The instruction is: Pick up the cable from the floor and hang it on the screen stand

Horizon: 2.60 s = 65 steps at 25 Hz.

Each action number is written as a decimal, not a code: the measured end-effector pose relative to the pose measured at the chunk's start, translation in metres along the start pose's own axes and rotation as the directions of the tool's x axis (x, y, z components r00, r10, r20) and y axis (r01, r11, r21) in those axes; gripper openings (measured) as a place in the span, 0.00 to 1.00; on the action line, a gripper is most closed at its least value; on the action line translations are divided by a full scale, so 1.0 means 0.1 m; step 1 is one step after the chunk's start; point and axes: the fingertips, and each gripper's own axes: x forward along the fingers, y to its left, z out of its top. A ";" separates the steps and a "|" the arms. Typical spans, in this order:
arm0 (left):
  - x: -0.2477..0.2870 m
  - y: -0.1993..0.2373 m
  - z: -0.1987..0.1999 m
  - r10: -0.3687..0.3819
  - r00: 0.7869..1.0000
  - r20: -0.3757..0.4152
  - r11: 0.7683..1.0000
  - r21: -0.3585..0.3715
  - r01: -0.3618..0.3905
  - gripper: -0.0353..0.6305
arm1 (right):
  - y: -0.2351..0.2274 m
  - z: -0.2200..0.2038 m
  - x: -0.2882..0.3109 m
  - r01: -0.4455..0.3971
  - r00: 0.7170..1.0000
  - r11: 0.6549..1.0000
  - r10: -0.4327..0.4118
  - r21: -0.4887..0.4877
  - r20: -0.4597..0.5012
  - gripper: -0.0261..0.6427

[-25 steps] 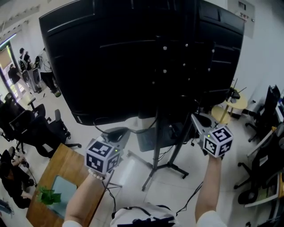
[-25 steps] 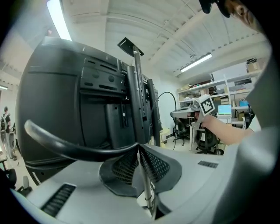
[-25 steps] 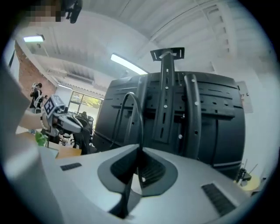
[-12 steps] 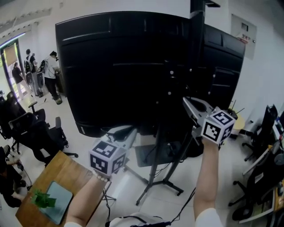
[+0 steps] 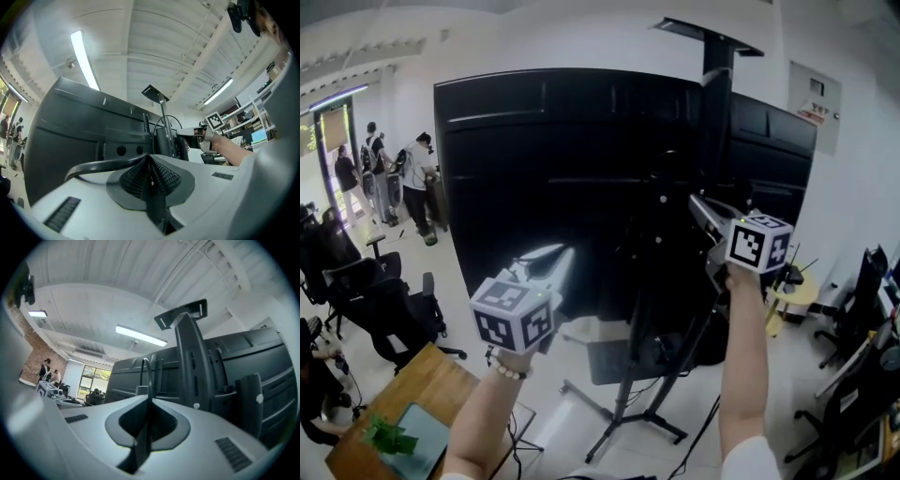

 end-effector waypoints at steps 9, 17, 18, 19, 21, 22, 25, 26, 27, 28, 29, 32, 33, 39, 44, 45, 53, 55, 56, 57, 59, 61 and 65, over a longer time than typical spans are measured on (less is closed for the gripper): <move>0.21 -0.02 0.25 0.007 0.999 0.034 1.000 -0.010 -0.007 0.09 | -0.42 -0.48 0.06 0.124 0.986 0.979 -0.104 0.160 -0.130 0.06; 0.44 -0.28 -0.55 -0.028 0.991 -0.132 0.998 0.053 0.035 0.09 | -0.36 -1.20 0.24 0.112 0.963 0.944 -0.027 0.311 -0.267 0.06; 0.46 -0.32 -0.63 -0.038 0.989 -0.143 0.998 0.050 0.046 0.09 | -0.35 -1.27 0.25 0.119 0.957 0.944 -0.026 0.309 -0.288 0.06; 0.46 -0.36 -0.68 -0.049 0.988 -0.146 0.998 0.042 0.056 0.09 | -0.34 -1.36 0.26 0.123 0.950 0.945 -0.024 0.303 -0.311 0.06; 0.45 -0.44 -0.71 -0.069 0.988 -0.139 0.997 0.030 0.074 0.09 | -0.33 -1.55 0.25 0.131 0.935 0.946 -0.018 0.297 -0.354 0.06; 0.45 -0.46 -0.71 -0.076 0.988 -0.134 0.996 0.029 0.080 0.09 | -0.35 -1.65 0.24 0.136 0.930 0.944 -0.017 0.302 -0.366 0.06; 0.43 -0.49 -0.72 -0.081 0.988 -0.128 0.996 0.020 0.084 0.09 | -0.32 -1.80 0.21 0.129 0.930 0.942 -0.007 0.308 -0.366 0.06; 0.43 -0.47 -0.76 -0.079 0.988 -0.130 0.997 0.005 0.080 0.09 | -0.30 -1.80 0.20 0.131 0.931 0.949 -0.018 0.287 -0.365 0.06; 0.41 -0.44 -0.82 -0.074 0.989 -0.131 0.997 -0.016 0.072 0.09 | -0.28 -1.78 0.18 0.142 0.930 0.957 -0.041 0.253 -0.366 0.07; 0.39 -0.40 -0.91 -0.066 0.989 -0.132 0.997 -0.039 0.061 0.09 | -0.28 -1.77 0.15 0.160 0.927 0.964 -0.072 0.214 -0.368 0.08; 0.36 -0.37 -1.00 -0.057 0.989 -0.136 0.997 -0.058 0.049 0.09 | -0.28 -1.76 0.12 0.181 0.923 0.968 -0.105 0.176 -0.370 0.09; 0.27 -0.36 -1.33 -0.067 0.979 -0.194 0.995 -0.083 0.051 0.09 | -0.27 -1.72 -0.04 0.227 0.920 0.967 -0.176 0.111 -0.350 0.23; 0.23 -0.40 -1.46 -0.085 0.970 -0.227 0.994 -0.091 0.066 0.09 | -0.26 -1.69 -0.10 0.240 0.923 0.965 -0.194 0.103 -0.333 0.32; -0.12 -0.61 -2.14 -0.202 0.916 -0.347 0.970 -0.199 0.138 0.23 | 0.00 -1.58 -0.55 0.310 0.927 0.946 -0.279 0.096 -0.251 0.34; -0.72 -0.97 -2.68 -0.354 0.821 -0.447 0.925 -0.295 0.238 0.23 | 0.72 -1.68 -1.11 0.304 0.941 0.946 -0.279 0.114 -0.193 0.26; -0.85 -1.02 -2.74 -0.366 0.815 -0.449 0.920 -0.307 0.243 0.23 | 0.88 -1.71 -1.21 0.301 0.942 0.947 -0.277 0.114 -0.189 0.23; -2.04 -1.49 -2.89 -0.432 0.831 -0.350 0.870 -0.404 0.282 0.05 | 2.18 -2.36 -2.00 0.309 0.943 0.930 -0.272 0.200 -0.194 0.04; -2.38 -1.60 -2.92 -0.444 0.839 -0.314 0.848 -0.450 0.280 0.05 | 2.50 -2.67 -2.18 0.314 0.942 0.911 -0.264 0.269 -0.207 0.04; -2.55 -1.64 -2.94 -0.443 0.843 -0.306 0.842 -0.466 0.272 0.05 | 2.67 -2.85 -2.28 0.321 0.939 0.897 -0.261 0.303 -0.223 0.04; -2.71 -1.68 -2.98 -0.435 0.847 -0.306 0.840 -0.476 0.260 0.05 | 2.83 -3.05 -2.38 0.334 0.933 0.884 -0.260 0.328 -0.250 0.04; -3.02 -1.73 -3.06 -0.409 0.855 -0.319 0.849 -0.477 0.228 0.05 | 3.16 -3.47 -2.59 0.373 0.908 0.860 -0.262 0.347 -0.328 0.04; -3.28 -1.74 -3.16 -0.379 0.864 -0.330 0.859 -0.472 0.197 0.05 | 3.48 -3.84 -2.78 0.411 0.873 0.848 -0.262 0.334 -0.410 0.04; -3.65 -1.74 -3.33 -0.341 0.861 -0.378 0.882 -0.446 0.154 0.05 | 3.99 -4.22 -3.10 0.451 0.835 0.835 -0.270 0.314 -0.480 0.04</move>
